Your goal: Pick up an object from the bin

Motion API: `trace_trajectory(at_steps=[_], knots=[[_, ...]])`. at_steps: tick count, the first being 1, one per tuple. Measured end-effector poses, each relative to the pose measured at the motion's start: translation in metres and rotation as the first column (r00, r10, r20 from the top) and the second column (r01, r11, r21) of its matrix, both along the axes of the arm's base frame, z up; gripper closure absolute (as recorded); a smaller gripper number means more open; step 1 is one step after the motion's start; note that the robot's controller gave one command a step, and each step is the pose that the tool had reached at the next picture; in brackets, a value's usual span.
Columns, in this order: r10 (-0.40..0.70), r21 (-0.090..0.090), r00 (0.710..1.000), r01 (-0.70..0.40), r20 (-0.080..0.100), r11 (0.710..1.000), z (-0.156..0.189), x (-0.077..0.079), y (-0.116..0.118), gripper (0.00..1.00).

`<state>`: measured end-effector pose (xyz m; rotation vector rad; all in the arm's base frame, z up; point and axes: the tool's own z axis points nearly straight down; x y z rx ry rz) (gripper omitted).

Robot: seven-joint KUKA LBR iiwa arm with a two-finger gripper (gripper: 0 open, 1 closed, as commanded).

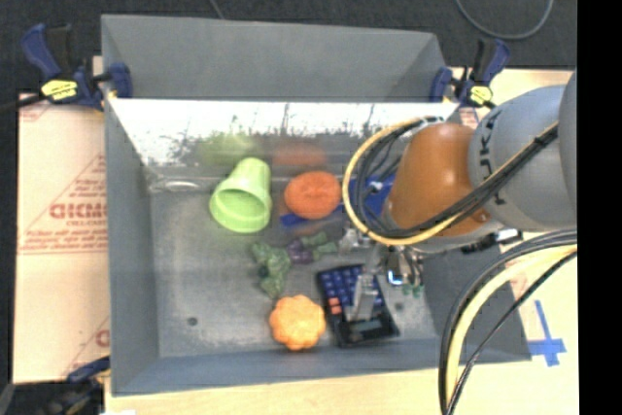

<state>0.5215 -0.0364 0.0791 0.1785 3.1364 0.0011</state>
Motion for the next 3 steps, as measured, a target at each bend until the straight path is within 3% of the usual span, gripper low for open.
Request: trace_trajectory(at_steps=[1, 2, 3], knots=[[-0.248, 0.007, 0.968, 0.248, 0.026, 0.969, -0.008, -0.022, 0.020, 0.00], [0.096, -0.001, 0.995, -0.096, 0.005, 0.995, -0.006, 0.006, 0.020, 1.00], [0.096, -0.001, 0.995, -0.096, 0.005, 0.995, -0.006, 0.006, 0.020, 1.00]])
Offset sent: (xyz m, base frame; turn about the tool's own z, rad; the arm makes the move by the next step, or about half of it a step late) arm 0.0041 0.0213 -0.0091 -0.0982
